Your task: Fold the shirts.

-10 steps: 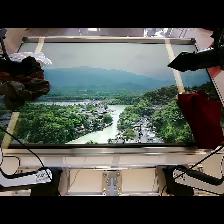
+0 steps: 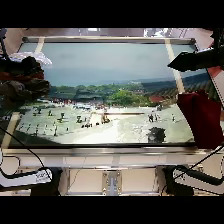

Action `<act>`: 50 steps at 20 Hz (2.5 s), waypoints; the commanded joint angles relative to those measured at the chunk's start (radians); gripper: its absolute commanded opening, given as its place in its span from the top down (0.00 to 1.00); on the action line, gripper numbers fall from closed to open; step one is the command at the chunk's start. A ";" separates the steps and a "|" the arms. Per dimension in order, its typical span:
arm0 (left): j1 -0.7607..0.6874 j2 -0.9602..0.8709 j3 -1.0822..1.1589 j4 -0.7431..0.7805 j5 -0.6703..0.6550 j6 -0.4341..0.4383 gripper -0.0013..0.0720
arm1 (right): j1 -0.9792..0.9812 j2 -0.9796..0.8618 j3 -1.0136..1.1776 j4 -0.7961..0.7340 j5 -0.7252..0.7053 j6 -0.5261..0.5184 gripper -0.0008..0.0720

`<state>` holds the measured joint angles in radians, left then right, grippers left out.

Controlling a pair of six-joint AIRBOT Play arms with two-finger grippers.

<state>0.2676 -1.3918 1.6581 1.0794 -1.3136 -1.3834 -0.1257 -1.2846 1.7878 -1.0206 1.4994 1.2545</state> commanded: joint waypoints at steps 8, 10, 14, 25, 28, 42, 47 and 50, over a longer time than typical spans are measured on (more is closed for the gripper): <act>0.002 -0.003 0.000 0.040 0.083 0.001 0.96 | 0.001 0.000 0.001 -0.004 -0.049 -0.016 0.42; 0.004 -0.004 0.000 0.169 0.143 0.001 0.96 | 0.002 0.000 0.001 0.004 -0.168 -0.014 0.42; 0.009 -0.045 0.001 0.604 0.312 -0.001 0.95 | 0.002 0.000 0.001 0.029 -0.282 -0.014 0.42; 0.217 -0.364 0.001 0.746 0.471 -0.505 0.12 | 0.002 0.000 0.001 0.031 -0.367 -0.014 0.41; 0.252 -0.433 0.001 0.689 0.513 -0.504 0.05 | 0.002 0.000 0.001 0.059 -0.367 -0.006 0.16; 0.277 -0.518 0.003 0.636 0.621 -0.494 0.96 | 0.002 -0.001 0.001 0.126 -0.367 0.076 0.17; 0.221 -0.297 0.003 0.634 0.474 -0.473 0.97 | 0.002 0.006 0.003 0.155 -0.343 0.096 0.17; 0.158 -0.110 0.003 0.486 0.343 -0.264 0.97 | 0.002 0.006 0.043 0.152 -0.220 0.095 0.17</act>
<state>0.4732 -1.6508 1.6600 1.6775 -0.8413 -1.8004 -0.1246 -1.2804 1.8069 -0.8757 1.1877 1.3460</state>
